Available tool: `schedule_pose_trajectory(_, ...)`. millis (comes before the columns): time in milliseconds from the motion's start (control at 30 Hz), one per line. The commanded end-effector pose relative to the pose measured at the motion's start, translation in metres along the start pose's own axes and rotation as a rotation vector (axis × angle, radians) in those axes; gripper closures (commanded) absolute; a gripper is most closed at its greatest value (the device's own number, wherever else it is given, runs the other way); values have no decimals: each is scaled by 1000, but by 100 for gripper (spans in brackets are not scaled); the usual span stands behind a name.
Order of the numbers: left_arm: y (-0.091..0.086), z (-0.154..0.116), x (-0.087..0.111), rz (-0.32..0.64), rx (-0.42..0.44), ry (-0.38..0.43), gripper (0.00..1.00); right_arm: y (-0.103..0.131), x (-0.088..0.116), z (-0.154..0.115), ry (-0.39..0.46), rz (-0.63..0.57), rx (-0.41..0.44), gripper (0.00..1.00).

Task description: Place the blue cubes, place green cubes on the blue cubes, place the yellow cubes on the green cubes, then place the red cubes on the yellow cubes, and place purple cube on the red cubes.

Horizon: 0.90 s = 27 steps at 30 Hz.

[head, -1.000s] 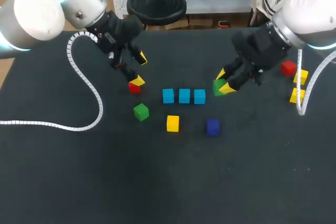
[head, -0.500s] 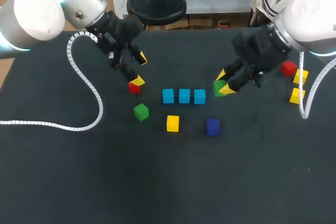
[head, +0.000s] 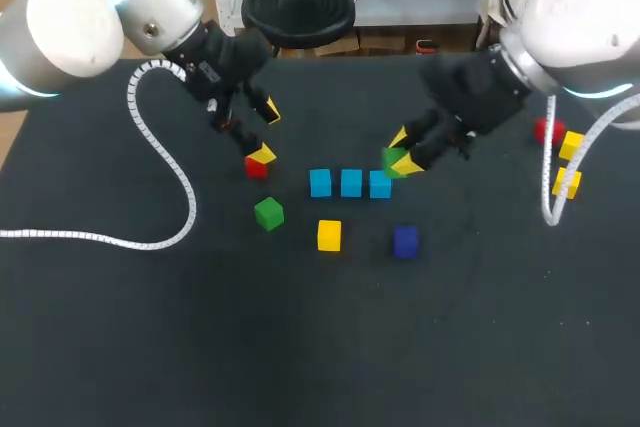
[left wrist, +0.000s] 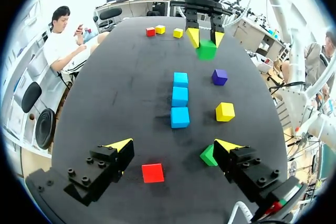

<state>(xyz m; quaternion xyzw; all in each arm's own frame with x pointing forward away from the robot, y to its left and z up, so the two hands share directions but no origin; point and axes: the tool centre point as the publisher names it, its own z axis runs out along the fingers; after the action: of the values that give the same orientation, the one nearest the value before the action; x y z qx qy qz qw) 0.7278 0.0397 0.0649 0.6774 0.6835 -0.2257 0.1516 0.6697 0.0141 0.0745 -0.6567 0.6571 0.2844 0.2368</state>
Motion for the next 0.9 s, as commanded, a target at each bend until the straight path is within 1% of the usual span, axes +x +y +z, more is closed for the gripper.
schedule_pose_trajectory(33,1,0,-1,-1,3,5,0,-6,-8,11,61,36,0,100)
schedule_pose_trajectory(233,1,0,-1,-1,3,5,0,-5,-12,29,102,76,-12,100)
schedule_pose_trajectory(267,1,0,-1,-1,3,5,0,-5,-13,31,100,70,-13,100)
schedule_pose_trajectory(333,1,0,-1,-1,3,5,0,-3,-16,32,131,77,-12,100)
schedule_pose_trajectory(400,1,0,-1,-1,3,5,0,-3,-19,32,142,71,-13,100)
schedule_pose_trajectory(900,1,0,-1,-1,3,5,0,-3,-19,32,142,71,-13,100)
